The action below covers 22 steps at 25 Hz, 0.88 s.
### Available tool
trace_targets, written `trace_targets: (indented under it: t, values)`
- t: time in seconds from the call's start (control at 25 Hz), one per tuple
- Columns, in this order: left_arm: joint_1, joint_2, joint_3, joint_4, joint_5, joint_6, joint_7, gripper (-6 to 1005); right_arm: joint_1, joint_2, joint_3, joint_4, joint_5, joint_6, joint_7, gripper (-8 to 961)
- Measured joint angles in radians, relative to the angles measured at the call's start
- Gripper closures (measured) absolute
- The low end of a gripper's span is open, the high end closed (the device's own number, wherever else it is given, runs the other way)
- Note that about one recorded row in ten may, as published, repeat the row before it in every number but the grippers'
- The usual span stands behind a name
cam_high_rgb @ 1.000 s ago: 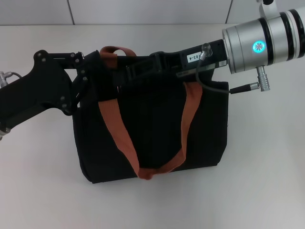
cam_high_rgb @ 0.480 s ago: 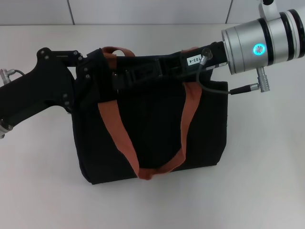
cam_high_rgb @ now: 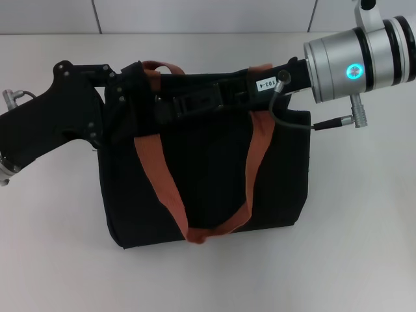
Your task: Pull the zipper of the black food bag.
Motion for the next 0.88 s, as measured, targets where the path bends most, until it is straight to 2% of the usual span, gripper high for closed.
trace_targets:
  t: [0.88]
  values:
    - [-0.044,-0.002,0.008,-0.001,0.007,-0.02,-0.065,923,0.009,0.002,-0.007,0.001,0.029,0.015,-0.056,542]
